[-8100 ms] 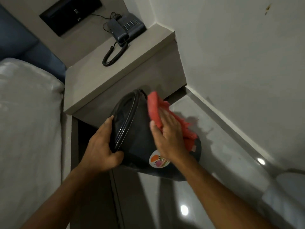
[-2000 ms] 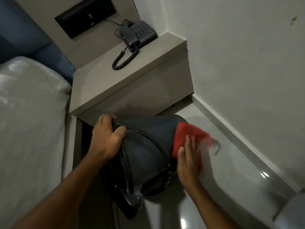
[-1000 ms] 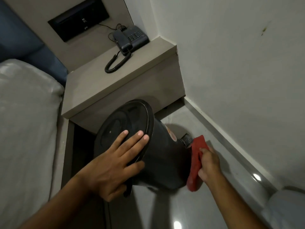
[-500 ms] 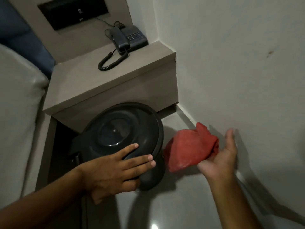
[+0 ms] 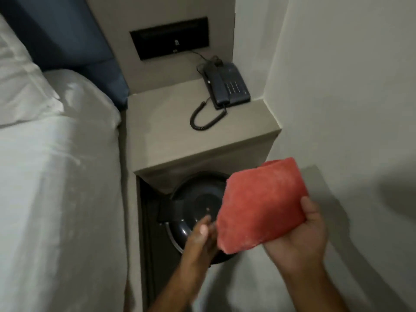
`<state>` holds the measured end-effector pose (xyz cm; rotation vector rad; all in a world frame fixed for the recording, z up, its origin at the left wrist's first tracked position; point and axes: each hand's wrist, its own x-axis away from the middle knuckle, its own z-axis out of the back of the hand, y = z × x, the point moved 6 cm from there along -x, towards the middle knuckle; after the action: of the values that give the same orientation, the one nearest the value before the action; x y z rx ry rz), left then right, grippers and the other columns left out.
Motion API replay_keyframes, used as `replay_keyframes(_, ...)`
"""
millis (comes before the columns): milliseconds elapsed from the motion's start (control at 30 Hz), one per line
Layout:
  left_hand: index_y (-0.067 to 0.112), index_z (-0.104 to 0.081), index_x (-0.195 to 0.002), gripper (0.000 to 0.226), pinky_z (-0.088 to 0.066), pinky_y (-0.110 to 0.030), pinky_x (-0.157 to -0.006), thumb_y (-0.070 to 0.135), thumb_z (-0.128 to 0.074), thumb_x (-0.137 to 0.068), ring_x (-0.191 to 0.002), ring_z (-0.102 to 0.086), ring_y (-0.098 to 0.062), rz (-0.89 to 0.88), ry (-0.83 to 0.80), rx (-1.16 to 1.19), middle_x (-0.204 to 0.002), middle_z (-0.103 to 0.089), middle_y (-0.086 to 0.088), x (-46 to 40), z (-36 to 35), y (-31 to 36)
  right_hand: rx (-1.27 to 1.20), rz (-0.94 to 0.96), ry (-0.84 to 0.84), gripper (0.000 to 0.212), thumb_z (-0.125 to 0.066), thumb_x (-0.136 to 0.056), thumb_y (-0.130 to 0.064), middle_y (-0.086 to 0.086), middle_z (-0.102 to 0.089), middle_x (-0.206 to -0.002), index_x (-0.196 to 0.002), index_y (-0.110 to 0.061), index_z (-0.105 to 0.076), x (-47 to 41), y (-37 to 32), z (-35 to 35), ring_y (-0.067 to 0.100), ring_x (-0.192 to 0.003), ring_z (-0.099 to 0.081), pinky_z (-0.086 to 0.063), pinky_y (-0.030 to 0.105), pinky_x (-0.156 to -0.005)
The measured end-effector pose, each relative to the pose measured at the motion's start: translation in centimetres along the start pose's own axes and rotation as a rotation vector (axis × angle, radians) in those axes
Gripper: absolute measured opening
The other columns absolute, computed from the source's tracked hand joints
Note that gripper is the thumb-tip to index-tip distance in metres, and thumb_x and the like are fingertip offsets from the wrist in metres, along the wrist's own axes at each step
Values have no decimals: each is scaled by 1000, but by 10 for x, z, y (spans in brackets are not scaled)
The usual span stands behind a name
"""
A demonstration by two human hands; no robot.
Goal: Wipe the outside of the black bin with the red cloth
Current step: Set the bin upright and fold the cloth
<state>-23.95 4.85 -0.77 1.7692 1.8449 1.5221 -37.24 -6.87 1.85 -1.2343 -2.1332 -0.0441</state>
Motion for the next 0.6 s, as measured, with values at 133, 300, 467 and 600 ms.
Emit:
replay_keyframes(133,9,-56,-133,108,-47,-67,-97,24,-102,-37,-116,-63,-48,146,31,400,-130,-64,-27,42,-19,50,-41,-213,-7,49,-56,-83,-40,18,-74,-122,-114,-7,-77,31,37,-69,41,-104,-72,-49,59,-86)
replay_keyframes(300,14,-61,-131,99,-57,-60,-81,9,-99,-40,-114,-64,-49,63,124,353,-127,-66,-26,73,-6,135,280,-287,-229,55,-59,-95,-43,27,-58,-141,-135,-5,-61,56,53,-129,40,-128,-58,-52,54,-97)
replay_keyframes(467,10,-70,-119,72,-57,-56,-84,16,-97,-52,-115,-63,-48,28,42,257,-125,-65,-30,68,0,194,635,-250,-383,40,-61,-100,-23,26,-60,-139,-137,-9,-59,40,39,-161,42,-130,-57,-53,49,-97)
replay_keyframes(600,14,-67,-122,58,-57,-53,-85,20,-90,-69,-121,-61,-46,26,-19,243,-129,-66,-24,35,0,219,781,-201,-296,43,-76,-83,-14,22,-68,-129,-125,-15,-68,6,30,-182,38,-119,-66,-59,46,-85)
